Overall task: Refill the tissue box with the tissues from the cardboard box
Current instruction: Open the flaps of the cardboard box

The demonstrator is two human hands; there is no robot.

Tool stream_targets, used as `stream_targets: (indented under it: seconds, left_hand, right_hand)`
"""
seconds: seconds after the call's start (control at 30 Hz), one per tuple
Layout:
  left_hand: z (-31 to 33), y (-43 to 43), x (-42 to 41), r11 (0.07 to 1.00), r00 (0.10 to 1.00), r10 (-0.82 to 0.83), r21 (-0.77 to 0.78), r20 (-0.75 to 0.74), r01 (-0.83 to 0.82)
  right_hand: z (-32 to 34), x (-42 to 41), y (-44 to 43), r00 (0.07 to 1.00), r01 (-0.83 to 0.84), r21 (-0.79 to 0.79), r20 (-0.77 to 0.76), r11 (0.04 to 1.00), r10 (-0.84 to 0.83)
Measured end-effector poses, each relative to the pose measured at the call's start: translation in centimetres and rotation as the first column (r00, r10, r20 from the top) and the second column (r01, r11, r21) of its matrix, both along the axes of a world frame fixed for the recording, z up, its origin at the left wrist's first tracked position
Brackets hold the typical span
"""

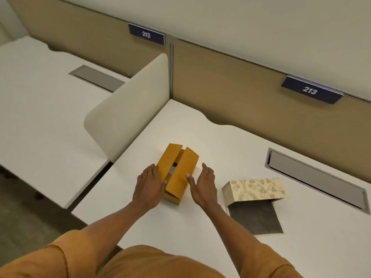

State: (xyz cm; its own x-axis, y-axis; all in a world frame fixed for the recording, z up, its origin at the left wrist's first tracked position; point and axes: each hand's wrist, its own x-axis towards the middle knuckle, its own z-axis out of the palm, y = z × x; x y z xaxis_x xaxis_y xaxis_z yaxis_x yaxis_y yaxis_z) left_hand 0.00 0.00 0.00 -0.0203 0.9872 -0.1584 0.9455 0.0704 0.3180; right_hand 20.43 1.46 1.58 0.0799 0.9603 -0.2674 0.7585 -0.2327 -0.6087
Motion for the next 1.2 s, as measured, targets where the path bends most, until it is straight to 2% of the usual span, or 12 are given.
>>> stream_targets:
  seconds: [0.07,0.17,0.27,0.37,0.47,0.63,0.8,0.9,1.0,1.2]
  left_hand:
    - [0.3,-0.5,-0.1,0.999,0.998,0.032,-0.012,0.057,-0.031]
    - [0.8,-1.1,0.2,0.997,0.993,0.049,0.058,0.107,-0.055]
    - [1.4,-1.2,0.5,0.979,0.975,0.147,0.12,0.164,-0.168]
    - [1.7,-0.8,0.4,0.948,0.931,0.269,0.105,0.246,-0.301]
    - [1.6,-0.1,-0.1,0.921,0.899,0.351,0.077,0.261,-0.382]
    - [1.4,1.3,-1.1,0.872,0.855,0.475,0.017,0.207,-0.489]
    - [0.3,1.7,-2.0,0.922,0.922,0.387,0.03,0.004,-0.387]
    - [-0.5,1.7,-2.0,0.933,0.927,0.359,0.0,-0.112,-0.361]
    - [-1.2,2.2,-1.3,0.927,0.921,0.37,-0.023,-0.124,-0.375]
    - [-1.6,4.3,0.7,0.9,0.915,0.374,-0.178,-0.152,-0.397]
  right_hand:
    - [-0.1,-1.0,0.3,0.999,0.026,-0.025,-0.037,0.999,-0.027]
    - [-0.3,-2.3,0.8,0.998,0.023,-0.079,-0.051,0.997,-0.027]
    - [-0.5,-3.4,1.5,0.999,0.021,-0.091,-0.022,0.996,-0.023]
    - [-0.9,-4.2,2.1,1.0,0.014,-0.098,0.021,0.995,-0.012]
    - [-1.2,-4.3,2.7,0.999,0.02,-0.122,0.03,0.992,-0.016]
    - [-1.3,-3.8,2.9,0.995,0.078,-0.165,-0.048,0.983,-0.087]
    - [-0.5,-1.3,1.5,0.947,0.134,-0.131,-0.275,0.982,-0.166]
    - [0.0,0.8,0.7,0.904,0.188,-0.111,-0.369,0.976,-0.217]
    - [0.1,2.5,0.3,0.912,0.206,-0.098,-0.342,0.974,-0.227]
    - [-0.7,3.5,-0.7,0.963,0.179,-0.151,-0.176,0.972,-0.205]
